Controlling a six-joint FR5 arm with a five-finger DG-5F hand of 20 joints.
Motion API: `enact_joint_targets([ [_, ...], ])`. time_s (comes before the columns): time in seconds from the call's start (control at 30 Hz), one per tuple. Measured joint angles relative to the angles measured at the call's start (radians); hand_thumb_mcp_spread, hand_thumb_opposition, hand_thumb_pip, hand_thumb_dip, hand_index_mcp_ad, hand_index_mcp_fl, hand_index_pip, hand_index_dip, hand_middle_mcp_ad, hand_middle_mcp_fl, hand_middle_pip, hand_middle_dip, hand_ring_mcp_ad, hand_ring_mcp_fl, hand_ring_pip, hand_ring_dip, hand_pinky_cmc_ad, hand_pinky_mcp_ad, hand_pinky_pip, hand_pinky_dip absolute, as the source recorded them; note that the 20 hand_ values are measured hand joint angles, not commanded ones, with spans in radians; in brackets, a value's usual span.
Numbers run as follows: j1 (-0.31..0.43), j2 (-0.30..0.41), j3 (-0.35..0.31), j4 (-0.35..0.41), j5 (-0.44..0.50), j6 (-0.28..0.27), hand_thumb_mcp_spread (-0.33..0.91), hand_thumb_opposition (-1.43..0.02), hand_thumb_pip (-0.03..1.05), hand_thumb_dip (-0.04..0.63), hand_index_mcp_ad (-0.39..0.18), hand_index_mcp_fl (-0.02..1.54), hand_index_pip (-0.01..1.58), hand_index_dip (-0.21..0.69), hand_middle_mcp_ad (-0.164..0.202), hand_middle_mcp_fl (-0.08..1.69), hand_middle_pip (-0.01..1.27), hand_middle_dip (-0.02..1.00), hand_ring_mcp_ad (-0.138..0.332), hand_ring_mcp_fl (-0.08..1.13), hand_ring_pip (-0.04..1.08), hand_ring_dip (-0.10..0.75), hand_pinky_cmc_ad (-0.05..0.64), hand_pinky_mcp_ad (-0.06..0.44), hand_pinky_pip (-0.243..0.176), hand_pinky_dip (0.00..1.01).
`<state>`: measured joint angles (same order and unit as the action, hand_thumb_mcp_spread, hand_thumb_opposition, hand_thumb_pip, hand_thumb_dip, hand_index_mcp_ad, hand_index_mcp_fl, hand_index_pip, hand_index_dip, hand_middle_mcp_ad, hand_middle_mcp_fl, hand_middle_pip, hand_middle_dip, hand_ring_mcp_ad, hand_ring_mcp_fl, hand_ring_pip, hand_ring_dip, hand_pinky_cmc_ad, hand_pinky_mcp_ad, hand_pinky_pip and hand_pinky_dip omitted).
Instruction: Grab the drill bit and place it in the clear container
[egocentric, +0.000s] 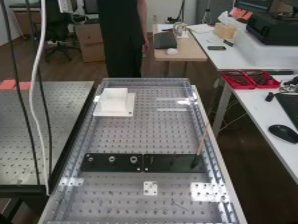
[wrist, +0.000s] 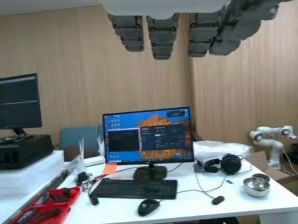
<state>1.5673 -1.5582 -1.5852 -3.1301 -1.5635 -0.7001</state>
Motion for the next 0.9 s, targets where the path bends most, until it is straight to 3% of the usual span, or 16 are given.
enact_joint_targets([
  [0.13, -0.005, -0.001, 0.000, 0.002, -0.026, 0.001, -0.01, -0.01, 0.01, 0.010, -0.010, -0.01, 0.01, 0.003, 0.059, 0.01, 0.02, 0.03, 0.166, 0.00, 0.00, 0.012, 0.068, 0.087, -0.010, 0.02],
  [0.23, -0.007, -0.002, -0.001, 0.002, -0.045, 0.004, 0.08, -0.21, 0.17, 0.007, -0.021, -0.01, 0.01, 0.003, 0.054, 0.00, 0.04, 0.03, 0.168, 0.00, 0.00, 0.007, 0.073, 0.087, -0.012, 0.02],
  [0.43, -0.007, -0.006, -0.008, 0.007, -0.007, 0.014, 0.10, -0.49, 0.18, 0.010, 0.052, -0.01, 0.05, 0.003, 0.058, 0.00, 0.09, 0.02, 0.169, 0.01, 0.04, -0.037, 0.220, 0.089, -0.052, 0.06],
  [0.6, -0.008, -0.013, -0.012, 0.012, 0.012, 0.019, 0.10, -0.54, 0.18, 0.007, 0.070, -0.01, 0.05, 0.003, 0.075, 0.01, 0.11, 0.02, 0.173, 0.00, 0.07, -0.049, 0.288, 0.101, -0.077, 0.09],
  [0.9, -0.013, -0.020, -0.021, 0.022, 0.003, 0.036, 0.10, -0.57, 0.19, 0.005, 0.082, -0.01, 0.07, 0.003, 0.096, 0.00, 0.12, 0.02, 0.183, 0.00, 0.06, -0.047, 0.309, 0.120, -0.096, 0.09],
])
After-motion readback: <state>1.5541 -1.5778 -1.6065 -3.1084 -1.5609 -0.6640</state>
